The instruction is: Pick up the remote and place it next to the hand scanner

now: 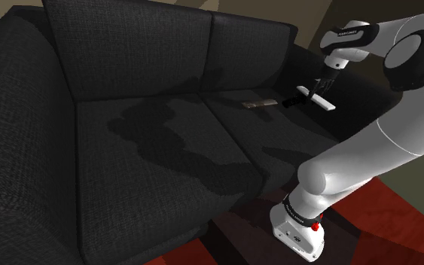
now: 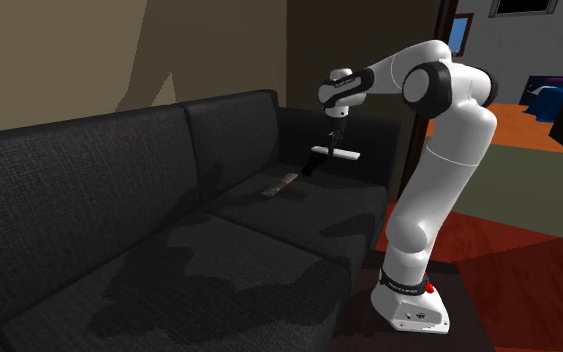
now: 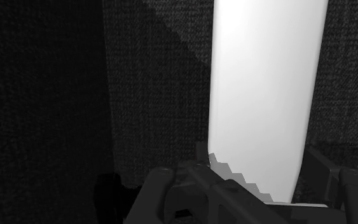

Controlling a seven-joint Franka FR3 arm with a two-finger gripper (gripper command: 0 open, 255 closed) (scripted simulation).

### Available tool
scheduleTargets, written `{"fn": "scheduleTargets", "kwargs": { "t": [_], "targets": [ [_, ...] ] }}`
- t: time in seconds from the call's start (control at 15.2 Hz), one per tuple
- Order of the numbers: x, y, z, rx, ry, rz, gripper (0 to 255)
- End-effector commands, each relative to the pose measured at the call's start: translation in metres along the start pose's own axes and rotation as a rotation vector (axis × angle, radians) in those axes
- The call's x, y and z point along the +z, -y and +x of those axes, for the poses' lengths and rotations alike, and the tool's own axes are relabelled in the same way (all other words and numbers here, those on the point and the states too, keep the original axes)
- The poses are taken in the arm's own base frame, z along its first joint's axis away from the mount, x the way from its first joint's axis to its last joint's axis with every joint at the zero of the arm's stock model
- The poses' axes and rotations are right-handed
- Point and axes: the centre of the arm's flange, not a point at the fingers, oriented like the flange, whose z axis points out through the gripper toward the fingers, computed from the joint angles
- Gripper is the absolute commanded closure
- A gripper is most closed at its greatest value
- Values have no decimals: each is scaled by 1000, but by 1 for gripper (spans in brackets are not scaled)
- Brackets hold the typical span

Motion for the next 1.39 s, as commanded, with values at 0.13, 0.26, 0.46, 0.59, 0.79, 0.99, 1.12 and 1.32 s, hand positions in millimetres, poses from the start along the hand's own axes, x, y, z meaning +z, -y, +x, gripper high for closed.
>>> {"fn": "scheduleTargets", "kwargs": {
  "t": [0.13,0.26,0.46,0.59,0.79,0.99,1.12,1.32],
  "targets": [
    [2,-48,-22,-2,0,-1,255],
    [2,-72,-34,-2,0,-1,255],
    [3,-106,-49,-2,0,-1,255],
    [13,-106,-49,-2,0,-1,255],
    [29,-105,-49,-2,0,-1,255],
    [45,-105,-49,-2,0,-1,255],
    [56,-105,-49,-2,0,-1,255],
    [71,-105,-50,-2,0,-1,255]
  ]
}}
